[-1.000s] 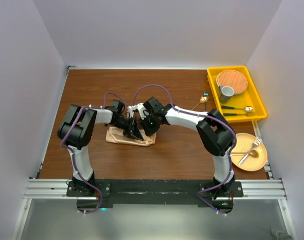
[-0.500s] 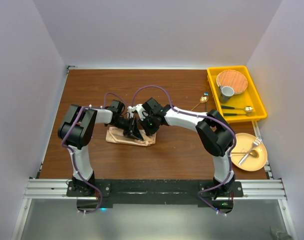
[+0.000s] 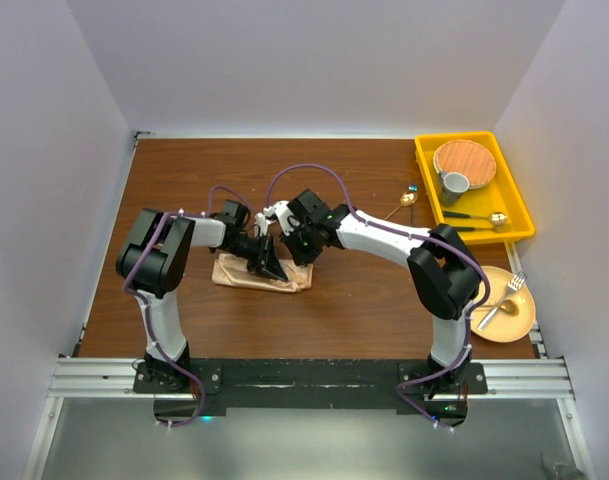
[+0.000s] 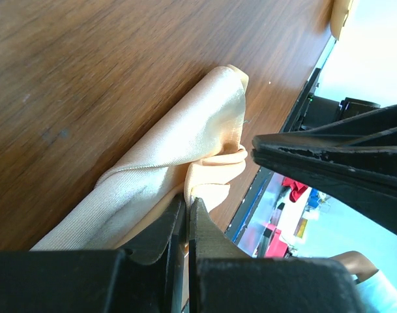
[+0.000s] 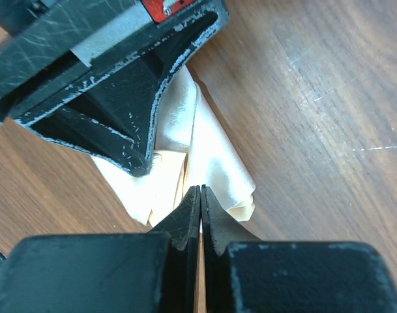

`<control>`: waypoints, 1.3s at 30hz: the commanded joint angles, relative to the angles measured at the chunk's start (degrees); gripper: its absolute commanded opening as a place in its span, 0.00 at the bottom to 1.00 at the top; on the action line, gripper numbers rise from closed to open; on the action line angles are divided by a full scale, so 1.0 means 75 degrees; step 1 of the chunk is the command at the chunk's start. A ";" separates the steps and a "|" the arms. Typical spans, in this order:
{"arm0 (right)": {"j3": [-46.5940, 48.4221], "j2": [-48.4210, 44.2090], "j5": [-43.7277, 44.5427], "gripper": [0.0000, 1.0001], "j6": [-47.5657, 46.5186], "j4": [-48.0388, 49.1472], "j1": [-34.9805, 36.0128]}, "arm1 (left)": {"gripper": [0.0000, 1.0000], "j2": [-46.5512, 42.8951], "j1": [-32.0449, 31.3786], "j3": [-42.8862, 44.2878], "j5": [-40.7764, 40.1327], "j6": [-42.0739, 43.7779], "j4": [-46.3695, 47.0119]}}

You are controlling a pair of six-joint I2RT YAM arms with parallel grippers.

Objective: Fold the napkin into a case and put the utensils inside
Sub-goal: Stuff the top corner of the smaller-rectangle-folded napkin into the folded napkin.

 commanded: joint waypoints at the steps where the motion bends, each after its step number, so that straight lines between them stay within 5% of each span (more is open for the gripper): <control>1: 0.0247 -0.0106 -0.0008 0.00 -0.0062 0.0038 0.0031 | 0.00 0.0268 -0.0008 -0.0147 -0.0847 0.0211 -0.0116; 6: 0.0225 0.0140 -0.0009 0.06 0.0032 0.0166 0.0054 | 0.00 0.0244 -0.0008 -0.0182 -0.0847 0.0176 -0.0104; 10: 0.0341 0.0328 -0.0032 0.20 -0.0003 0.0120 0.0124 | 0.00 0.0268 -0.0008 -0.0182 -0.0823 0.0176 -0.0069; 22: 0.0435 0.0422 0.0143 0.32 0.0020 0.0108 0.0464 | 0.00 0.0268 -0.0008 -0.0194 -0.0812 0.0141 -0.0022; 34: 0.0318 0.0691 0.1268 0.26 -0.0132 -0.0056 0.0570 | 0.00 0.0280 -0.0008 -0.0194 -0.0823 0.0164 -0.0045; 39: 0.0516 0.0574 0.1304 0.07 -0.0121 -0.0115 0.0570 | 0.00 0.0280 -0.0008 -0.0194 -0.0812 0.0153 -0.0034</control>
